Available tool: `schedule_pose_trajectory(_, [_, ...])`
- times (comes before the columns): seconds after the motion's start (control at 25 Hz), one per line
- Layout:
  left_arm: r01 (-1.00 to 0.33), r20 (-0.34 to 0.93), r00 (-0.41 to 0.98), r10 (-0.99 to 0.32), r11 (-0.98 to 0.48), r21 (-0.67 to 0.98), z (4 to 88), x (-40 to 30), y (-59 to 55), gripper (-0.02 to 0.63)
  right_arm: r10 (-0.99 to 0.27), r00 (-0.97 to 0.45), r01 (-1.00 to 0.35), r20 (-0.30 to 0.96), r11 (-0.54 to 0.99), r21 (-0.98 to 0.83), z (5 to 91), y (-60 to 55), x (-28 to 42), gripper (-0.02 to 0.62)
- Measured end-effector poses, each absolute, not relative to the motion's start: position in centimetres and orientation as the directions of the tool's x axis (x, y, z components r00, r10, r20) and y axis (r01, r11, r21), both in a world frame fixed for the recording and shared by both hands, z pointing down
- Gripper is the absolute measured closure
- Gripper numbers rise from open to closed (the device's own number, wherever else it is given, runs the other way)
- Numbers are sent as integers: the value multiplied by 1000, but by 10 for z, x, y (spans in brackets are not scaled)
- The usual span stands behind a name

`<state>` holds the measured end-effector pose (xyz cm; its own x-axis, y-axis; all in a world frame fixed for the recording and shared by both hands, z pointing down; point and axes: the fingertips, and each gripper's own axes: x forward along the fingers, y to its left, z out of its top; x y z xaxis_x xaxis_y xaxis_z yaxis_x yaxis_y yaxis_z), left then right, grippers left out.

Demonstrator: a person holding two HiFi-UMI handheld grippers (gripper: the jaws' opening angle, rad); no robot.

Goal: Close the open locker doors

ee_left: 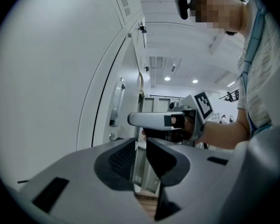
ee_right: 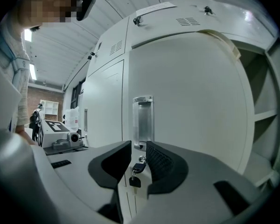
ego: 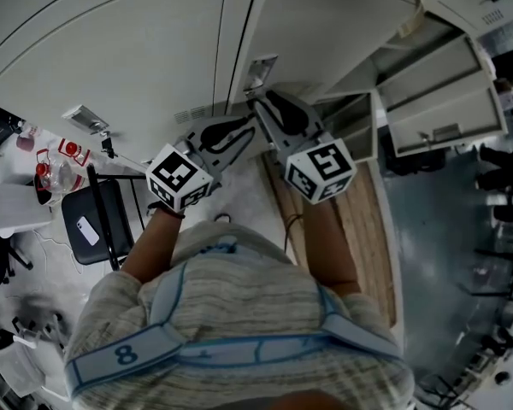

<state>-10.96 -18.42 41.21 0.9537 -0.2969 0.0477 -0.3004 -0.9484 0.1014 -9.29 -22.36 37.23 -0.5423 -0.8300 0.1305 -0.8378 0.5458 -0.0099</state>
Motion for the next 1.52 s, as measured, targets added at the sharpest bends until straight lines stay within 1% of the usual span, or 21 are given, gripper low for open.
schedule_pose_trajectory(0.32, [-242, 49, 970, -238, -964, 110, 413, -96, -172, 543, -852, -507, -860, 127, 510, -8, 371, -201, -76, 517])
schedule_pose_trajectory(0.56, [-240, 14, 971, -240, -964, 118, 404, -88, -173, 543, -873, -471, -881, 130, 472, -24, 376, -189, -55, 517])
schedule_pose_trajectory(0.72, [-223, 20, 975, -222, -969, 107, 405, -75, -172, 545, -884, -449, -893, 126, 449, -36, 381, -185, -36, 517])
schedule_pose_trajectory(1.12, [-156, 51, 987, -152, -983, 96, 403, -10, -161, 543, -902, -408, -913, 141, 408, -27, 379, -175, 27, 517])
schedule_pose_trajectory(1.52, [-166, 46, 986, -162, -982, 91, 396, 78, -151, 544, -902, -390, -919, 185, 395, -9, 383, -156, 125, 517])
